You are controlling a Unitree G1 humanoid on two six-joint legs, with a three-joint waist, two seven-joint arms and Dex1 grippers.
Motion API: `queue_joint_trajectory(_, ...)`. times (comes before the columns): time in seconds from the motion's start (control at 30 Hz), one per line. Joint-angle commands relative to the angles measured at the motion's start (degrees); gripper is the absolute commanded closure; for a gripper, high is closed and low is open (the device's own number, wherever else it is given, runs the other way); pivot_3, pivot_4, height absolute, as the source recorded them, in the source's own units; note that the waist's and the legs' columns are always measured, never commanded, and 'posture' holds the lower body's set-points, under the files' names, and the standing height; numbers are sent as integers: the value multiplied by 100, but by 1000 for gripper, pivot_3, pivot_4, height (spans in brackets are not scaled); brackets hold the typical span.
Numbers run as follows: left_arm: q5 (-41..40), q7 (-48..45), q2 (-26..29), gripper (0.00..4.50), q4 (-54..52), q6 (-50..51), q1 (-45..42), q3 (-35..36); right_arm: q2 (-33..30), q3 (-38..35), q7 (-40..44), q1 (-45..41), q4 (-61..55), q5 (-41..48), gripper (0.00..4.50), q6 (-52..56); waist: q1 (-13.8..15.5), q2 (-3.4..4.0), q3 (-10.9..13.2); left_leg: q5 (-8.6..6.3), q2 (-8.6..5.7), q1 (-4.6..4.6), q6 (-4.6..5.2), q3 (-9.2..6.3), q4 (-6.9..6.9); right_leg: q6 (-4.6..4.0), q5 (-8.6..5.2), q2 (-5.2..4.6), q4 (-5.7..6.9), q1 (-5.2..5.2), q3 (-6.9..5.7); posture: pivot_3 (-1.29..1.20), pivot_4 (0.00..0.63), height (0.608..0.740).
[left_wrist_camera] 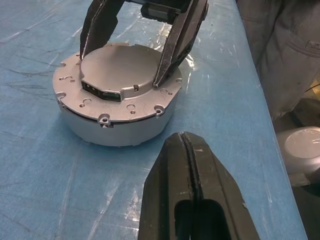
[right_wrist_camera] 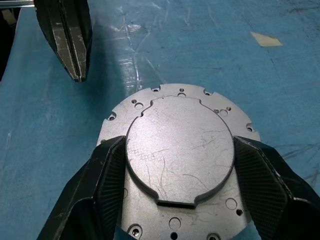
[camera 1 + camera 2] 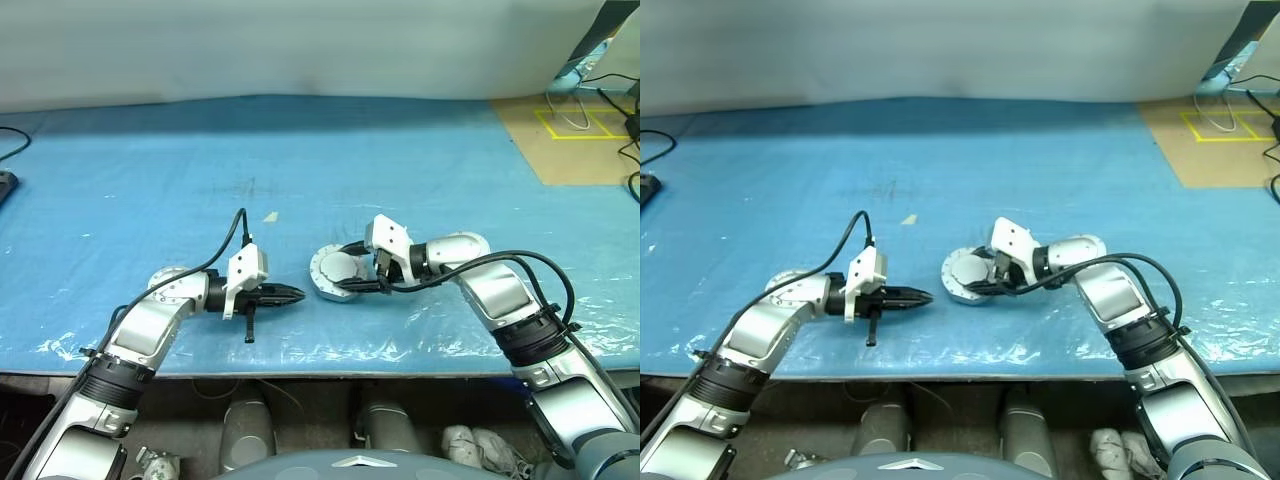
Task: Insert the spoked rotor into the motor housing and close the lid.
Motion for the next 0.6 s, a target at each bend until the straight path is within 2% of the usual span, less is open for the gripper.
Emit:
queue_joint_trajectory(0.03, -22, -22, 28, 4500, -203, -43, -44, 6, -10, -114, -54, -114, 96, -44, 1532, 61, 0, 0, 0, 0, 0, -1, 0, 0, 0, 0, 0, 0, 0, 0, 0, 0, 150, 740)
queue_joint_trajectory(0.4, -2, -25, 12, 4500, -160, -70, -18, -19, 35, -70, -7, -128, 40, -4, 1532, 126, 0, 0, 0, 0, 1, -2, 0, 0, -2, 0, 0, 0, -5, -1, -2, 0, 150, 740)
queue_joint_trajectory(0.6, 42, -56, -21, 4500, 34, -224, -22, -24, 60, 158, -167, -17, 361, -381, 1532, -173, -6, 0, 0, 0, 1, 0, 0, 0, -3, 0, 0, 1, -4, -1, -1, 0, 150, 740)
